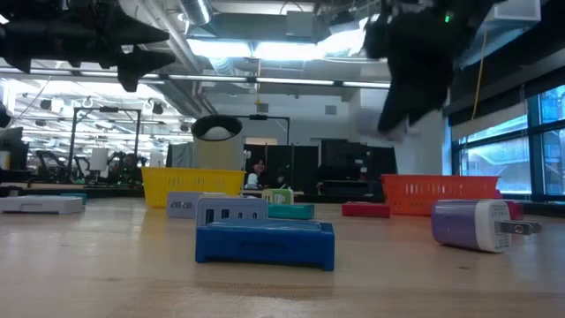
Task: Pick & Place Office items
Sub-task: Put the right light blue charger adapter into the orange bin
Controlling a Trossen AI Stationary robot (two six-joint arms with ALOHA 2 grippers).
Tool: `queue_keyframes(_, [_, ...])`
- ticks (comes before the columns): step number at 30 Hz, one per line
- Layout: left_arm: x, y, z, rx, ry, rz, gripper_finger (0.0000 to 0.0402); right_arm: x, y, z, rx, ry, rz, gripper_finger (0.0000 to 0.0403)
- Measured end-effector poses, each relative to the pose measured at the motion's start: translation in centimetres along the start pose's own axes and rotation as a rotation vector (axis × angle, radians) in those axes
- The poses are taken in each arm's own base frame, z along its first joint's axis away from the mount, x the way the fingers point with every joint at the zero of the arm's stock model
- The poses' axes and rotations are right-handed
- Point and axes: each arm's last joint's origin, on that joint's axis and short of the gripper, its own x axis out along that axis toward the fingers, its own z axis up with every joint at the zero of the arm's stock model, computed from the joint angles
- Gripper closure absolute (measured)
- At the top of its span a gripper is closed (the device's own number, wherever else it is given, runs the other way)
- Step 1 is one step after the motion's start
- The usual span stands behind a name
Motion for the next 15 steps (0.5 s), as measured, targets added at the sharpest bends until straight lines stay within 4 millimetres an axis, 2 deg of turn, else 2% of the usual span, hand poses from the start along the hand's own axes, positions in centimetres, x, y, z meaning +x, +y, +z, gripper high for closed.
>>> queue_keyframes(8, [0.0,0.0,0.0,-0.009,0.005,0.000,0.0180,-6.8,-3.7,0.2,0.086,-0.154,-0.045,0.0192])
queue_keyframes(12, [0.0,0.0,-0.1,-0.015,0.006,0.001,0.0180,-8.4,-4.8,-0.3,0.130,-0.190,-0.043,0.0192])
queue_keyframes(15, [0.0,0.0,-0.1,-0.015,0.006,0.000,0.0180,-8.5,-5.6,-1.3,0.151,-0.194,-0.053,0.0192])
